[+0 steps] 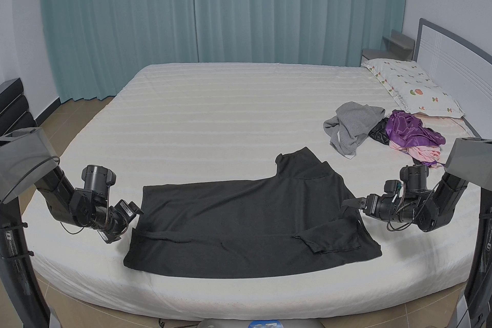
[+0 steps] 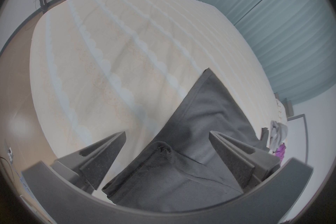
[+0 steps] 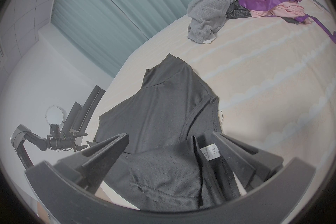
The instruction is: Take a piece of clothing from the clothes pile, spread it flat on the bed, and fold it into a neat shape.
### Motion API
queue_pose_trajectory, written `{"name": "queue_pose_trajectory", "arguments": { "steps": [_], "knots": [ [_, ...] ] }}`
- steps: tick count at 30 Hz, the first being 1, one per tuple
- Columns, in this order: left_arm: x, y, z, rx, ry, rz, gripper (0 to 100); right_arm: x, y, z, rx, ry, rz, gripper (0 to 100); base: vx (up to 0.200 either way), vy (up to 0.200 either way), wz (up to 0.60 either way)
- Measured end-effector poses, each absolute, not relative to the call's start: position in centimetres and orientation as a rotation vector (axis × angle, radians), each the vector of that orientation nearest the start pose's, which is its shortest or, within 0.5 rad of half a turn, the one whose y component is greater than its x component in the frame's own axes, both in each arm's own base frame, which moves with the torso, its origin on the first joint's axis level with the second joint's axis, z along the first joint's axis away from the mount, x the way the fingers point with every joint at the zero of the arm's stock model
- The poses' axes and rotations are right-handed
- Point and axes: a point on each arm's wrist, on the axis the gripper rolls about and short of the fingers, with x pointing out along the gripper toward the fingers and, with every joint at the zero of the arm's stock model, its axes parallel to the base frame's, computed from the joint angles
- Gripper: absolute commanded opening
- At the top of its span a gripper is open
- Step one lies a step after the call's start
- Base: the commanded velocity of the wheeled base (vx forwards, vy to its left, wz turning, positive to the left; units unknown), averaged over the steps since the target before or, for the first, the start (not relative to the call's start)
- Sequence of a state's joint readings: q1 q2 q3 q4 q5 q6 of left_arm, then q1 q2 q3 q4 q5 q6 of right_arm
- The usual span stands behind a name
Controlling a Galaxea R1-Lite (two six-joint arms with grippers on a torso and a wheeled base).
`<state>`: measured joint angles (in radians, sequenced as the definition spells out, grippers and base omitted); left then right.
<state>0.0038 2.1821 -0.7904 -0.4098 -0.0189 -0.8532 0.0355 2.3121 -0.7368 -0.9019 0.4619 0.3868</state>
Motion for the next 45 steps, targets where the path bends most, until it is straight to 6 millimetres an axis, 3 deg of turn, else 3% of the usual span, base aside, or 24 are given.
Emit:
{"name": "queue_pose_trajectory", "arguments": {
  "steps": [7,17,30,35,45],
  "knots": [
    [34.1,0.7,2.4,-0.858,0.888,0.309,100,35.4,2.3,-1.0,0.514,0.742,0.333,100,0.0,0.0,0.0],
    [38.9,0.6,4.3,-0.833,0.789,0.161,100,35.2,2.6,-0.7,0.53,0.743,0.314,100,0.0,0.0,0.0],
    [46.2,1.3,1.2,-0.781,0.705,0.054,100,34.4,2.6,-1.1,0.526,0.759,0.259,100,0.0,0.0,0.0],
    [47.1,2.3,-0.1,-0.783,0.684,0.058,100,34.3,2.7,-1.2,0.534,0.763,0.254,100,0.0,0.0,0.0],
    [47.4,2.5,-1.9,-0.784,0.664,0.052,100,34.2,2.9,-1.3,0.568,0.774,0.244,100,0.0,0.0,0.0]
  ]
}}
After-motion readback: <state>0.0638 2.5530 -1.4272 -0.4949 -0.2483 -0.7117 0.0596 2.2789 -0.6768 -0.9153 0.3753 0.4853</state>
